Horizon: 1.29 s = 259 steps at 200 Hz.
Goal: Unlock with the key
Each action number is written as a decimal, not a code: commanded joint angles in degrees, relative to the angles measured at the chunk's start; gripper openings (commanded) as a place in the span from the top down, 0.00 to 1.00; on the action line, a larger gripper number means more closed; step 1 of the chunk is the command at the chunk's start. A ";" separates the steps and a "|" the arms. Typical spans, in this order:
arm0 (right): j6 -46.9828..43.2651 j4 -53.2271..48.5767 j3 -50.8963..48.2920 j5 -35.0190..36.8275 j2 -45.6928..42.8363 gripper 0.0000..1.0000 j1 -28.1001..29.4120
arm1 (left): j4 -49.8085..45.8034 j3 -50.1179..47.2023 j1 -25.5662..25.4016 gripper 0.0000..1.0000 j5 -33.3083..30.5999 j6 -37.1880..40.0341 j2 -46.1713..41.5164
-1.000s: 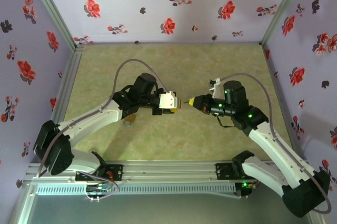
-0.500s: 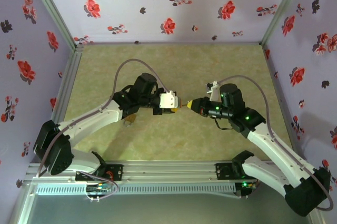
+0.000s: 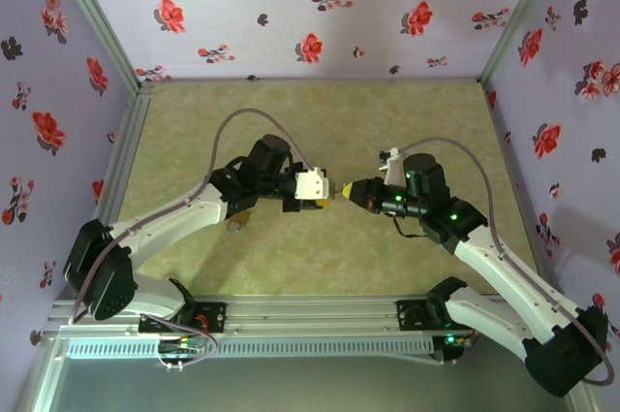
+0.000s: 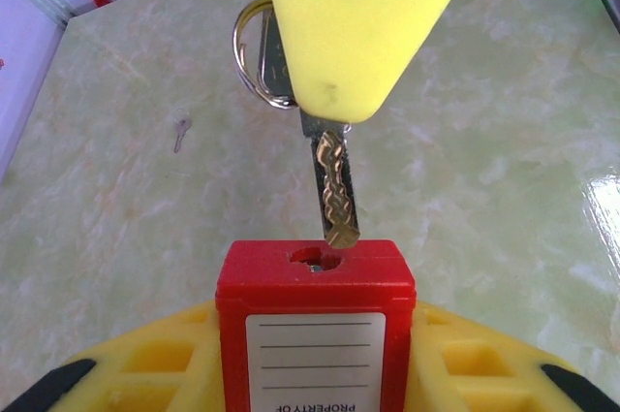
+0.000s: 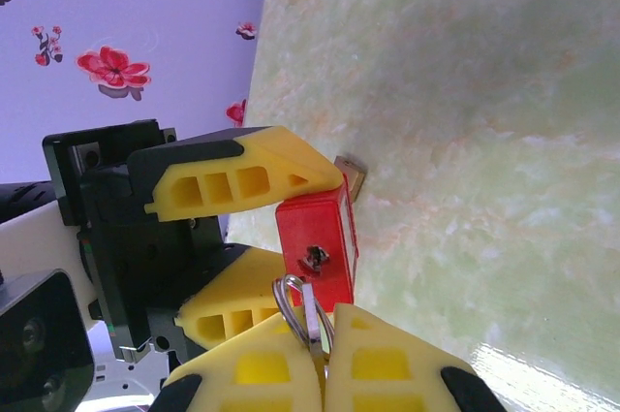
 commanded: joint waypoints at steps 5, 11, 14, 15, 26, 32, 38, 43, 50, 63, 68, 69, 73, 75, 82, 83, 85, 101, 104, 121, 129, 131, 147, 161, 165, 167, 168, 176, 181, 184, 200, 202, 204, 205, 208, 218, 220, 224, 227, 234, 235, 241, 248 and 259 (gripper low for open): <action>1.09 2.63 -0.36 0.53 0.92 1.00 0.81 | 0.52 2.24 -0.57 0.87 0.09 -1.22 0.61; 1.00 2.63 -0.37 0.54 1.09 1.00 0.90 | 0.52 2.24 -0.55 0.86 -0.02 -1.22 0.62; 0.97 2.63 -0.41 0.62 1.14 1.00 0.91 | 0.52 2.19 -0.55 0.86 0.10 -1.14 0.67; 0.95 2.63 -0.43 0.66 1.23 1.00 0.91 | 0.56 2.22 -0.55 0.86 0.10 -1.13 0.67; 0.90 2.71 -0.59 0.80 1.44 1.00 0.98 | 0.52 2.17 -0.60 0.87 0.02 -1.14 0.63; 0.93 2.85 -0.69 0.89 1.65 1.00 1.08 | 0.47 2.31 -0.55 0.87 0.01 -1.23 0.66; 0.93 2.94 -0.85 0.89 1.74 1.00 1.08 | 0.43 2.27 -0.55 0.87 0.12 -1.29 0.66; 0.92 2.98 -0.93 0.92 1.90 1.00 1.16 | 0.44 2.26 -0.55 0.86 0.07 -1.38 0.68; 0.80 2.88 -0.97 1.11 1.97 1.00 1.17 | 0.43 2.30 -0.55 0.86 0.08 -1.32 0.68; 0.49 2.62 -1.03 1.71 2.01 1.00 1.17 | 0.43 2.32 -0.55 0.87 0.11 -1.34 0.63; 0.36 2.48 -1.06 1.89 1.99 1.00 1.17 | 0.35 2.25 -0.55 0.87 0.05 -1.32 0.68; 0.34 2.47 -1.06 1.92 1.96 1.00 1.17 | 0.35 2.29 -0.55 0.87 0.04 -1.36 0.63; 0.23 2.41 -1.02 1.94 2.05 1.00 1.16 | 0.30 2.32 -0.55 0.87 0.08 -1.38 0.66; 0.22 2.38 -0.98 1.99 2.09 1.00 1.17 | 0.31 2.26 -0.55 0.87 0.04 -1.43 0.67; -0.02 2.09 -0.91 2.08 2.19 1.00 1.17 | 0.35 2.30 -0.55 0.87 0.10 -1.44 0.67; -0.08 2.05 -0.85 2.10 2.28 1.00 1.17 | 0.35 2.27 -0.55 0.87 0.11 -1.46 0.67; -0.16 1.96 -0.88 2.12 2.30 1.00 1.17 | 0.35 2.29 -0.55 0.87 0.09 -1.47 0.68; -0.63 1.23 -0.74 2.47 2.58 1.00 1.17 | 0.35 2.26 -0.55 0.87 0.12 -1.49 0.63; -0.69 1.17 -0.75 2.43 2.64 1.00 1.17 | 0.35 2.27 -0.55 0.87 0.07 -1.61 0.66; -1.14 0.74 -0.87 2.77 2.65 1.00 1.17 | 0.35 2.29 -0.54 0.87 0.05 -1.57 0.62; -1.39 0.38 -0.80 3.00 2.65 1.00 1.17 | 0.32 2.33 -0.46 0.87 0.12 -1.71 0.66; -1.43 0.25 -0.80 3.07 2.64 1.00 1.17 | 0.23 2.33 -0.46 0.88 0.07 -1.71 0.61; -1.62 -0.08 -0.97 3.27 2.46 1.00 1.17 | 0.34 2.28 -0.46 0.88 0.10 -1.99 0.59; -1.71 -0.09 -1.23 3.44 2.46 1.00 1.17 | 0.35 2.32 -0.40 0.88 0.12 -2.05 0.67; -1.71 -0.03 -1.27 3.44 2.46 1.00 1.17 | 0.35 2.33 -0.41 0.88 0.11 -2.07 0.67; -1.71 -0.08 -1.33 3.44 2.48 1.00 1.17 | 0.35 2.30 -0.43 0.88 0.12 -2.09 0.67; -1.71 -0.04 -1.37 3.44 2.47 1.00 1.17 | 0.35 2.31 -0.44 0.88 0.12 -2.09 0.68; -1.67 0.05 -1.54 3.31 2.46 1.00 1.17 | 0.43 2.30 -0.37 0.88 0.12 -2.13 0.67; -1.62 0.20 -1.63 3.22 2.50 1.00 1.17 | 0.43 2.32 -0.37 0.88 0.14 -2.26 0.66; -1.62 0.33 -1.67 3.22 2.48 1.00 1.16 | 0.43 2.28 -0.42 0.88 0.25 -2.19 0.67; -1.62 0.61 -1.76 3.09 2.61 1.00 1.17 | 0.44 2.41 -0.37 0.89 0.61 -2.52 0.63; -1.62 0.68 -1.76 3.02 2.63 1.00 1.17 | 0.44 2.41 -0.37 0.89 0.68 -2.53 0.66; -1.67 0.80 -1.72 2.96 2.63 1.00 1.17 | 0.50 2.41 -0.37 0.89 0.76 -2.60 0.67; -1.64 0.79 -1.70 2.94 2.72 1.00 1.17 | 0.51 2.46 -0.37 0.89 0.79 -2.61 0.67; -1.70 0.85 -1.75 2.88 2.80 1.00 1.20 | 0.52 2.50 -0.37 0.89 0.94 -2.65 0.68; -2.16 1.03 -1.76 2.61 3.11 1.00 1.34 | 0.84 2.46 -0.38 0.90 1.49 -3.10 0.58; -2.26 0.91 -1.67 2.59 3.15 1.00 1.39 | 0.89 2.49 -0.42 0.90 1.56 -3.20 0.59; -2.50 0.81 -1.67 2.56 3.25 1.00 1.48 | 1.08 2.48 -0.38 0.90 1.85 -3.44 0.59; -2.69 0.72 -1.62 2.64 3.38 1.00 1.52 | 1.19 2.48 -0.40 0.90 2.00 -3.57 0.63; -3.14 0.49 -1.59 2.70 3.62 1.00 1.76 | 1.45 2.43 -0.47 0.91 2.28 -3.85 0.66; -3.21 0.46 -1.59 2.76 3.70 1.00 1.82 | 1.47 2.42 -0.46 0.91 2.30 -3.90 0.67; -3.52 0.20 -1.46 2.88 3.86 1.00 2.03 | 1.56 2.50 -0.49 0.91 2.55 -4.18 0.76; -3.85 0.00 -1.29 3.16 4.08 1.00 2.35 | 1.66 2.57 -0.46 0.92 2.68 -4.46 0.80; -4.37 -0.07 -1.16 3.30 4.42 1.00 2.94 | 1.75 2.68 -0.51 0.92 2.97 -4.77 0.93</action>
